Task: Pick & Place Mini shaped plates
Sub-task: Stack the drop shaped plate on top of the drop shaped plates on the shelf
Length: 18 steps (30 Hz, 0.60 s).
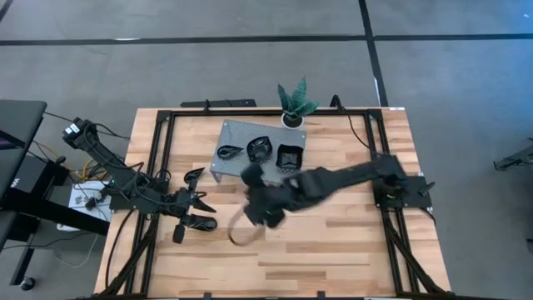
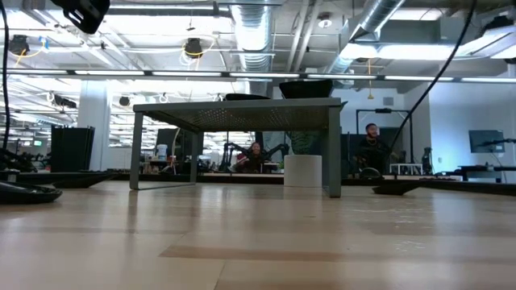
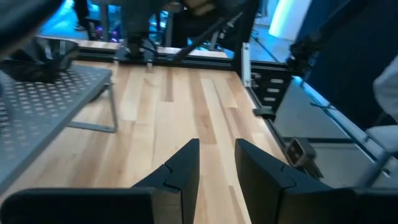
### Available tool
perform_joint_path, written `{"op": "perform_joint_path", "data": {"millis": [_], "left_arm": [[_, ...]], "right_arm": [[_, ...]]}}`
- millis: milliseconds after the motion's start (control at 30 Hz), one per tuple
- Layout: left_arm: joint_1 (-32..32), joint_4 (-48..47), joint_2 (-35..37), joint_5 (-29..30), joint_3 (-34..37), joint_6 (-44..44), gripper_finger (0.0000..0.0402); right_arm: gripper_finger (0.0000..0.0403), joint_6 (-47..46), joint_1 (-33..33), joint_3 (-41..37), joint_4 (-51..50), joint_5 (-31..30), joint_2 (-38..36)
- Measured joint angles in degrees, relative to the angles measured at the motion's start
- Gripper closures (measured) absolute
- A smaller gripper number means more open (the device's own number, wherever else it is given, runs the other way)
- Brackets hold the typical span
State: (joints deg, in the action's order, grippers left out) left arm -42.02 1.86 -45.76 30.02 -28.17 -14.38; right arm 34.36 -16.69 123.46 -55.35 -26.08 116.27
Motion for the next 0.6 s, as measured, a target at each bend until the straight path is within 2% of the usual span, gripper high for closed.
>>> {"op": "perform_joint_path", "data": {"millis": [67, 100, 167, 233, 433, 600], "left_arm": [[0.0, 0.1, 0.0, 1.2, 0.0, 0.0, 0.0298], [0.0, 0.1, 0.0, 1.6, 0.0, 0.0, 0.0298], [0.0, 0.1, -0.2, 1.6, 0.0, 0.0, 0.0298], [0.0, 0.2, -0.5, 1.6, 0.0, -1.1, 0.0298], [-0.1, -1.1, -2.5, 1.4, 0.0, -10.7, 0.0298], [-0.4, -9.2, -3.8, -0.6, 0.0, -21.5, 0.0298]], "right_arm": [[0.0337, -5.8, -2.3, 0.0, -3.7, 1.9, -2.8], [0.0337, -9.3, -3.2, 0.0, -6.3, 4.8, -4.2], [0.0337, -14.7, -3.8, -0.6, -11.0, 13.8, -6.5], [0.0337, -17.2, -3.5, -4.8, -10.6, 21.5, -9.1], [0.0337, -23.6, -1.7, -30.3, 8.9, 22.4, -15.7], [0.0337, -25.9, -0.7, -50.2, 34.6, 21.0, -17.2]]}}
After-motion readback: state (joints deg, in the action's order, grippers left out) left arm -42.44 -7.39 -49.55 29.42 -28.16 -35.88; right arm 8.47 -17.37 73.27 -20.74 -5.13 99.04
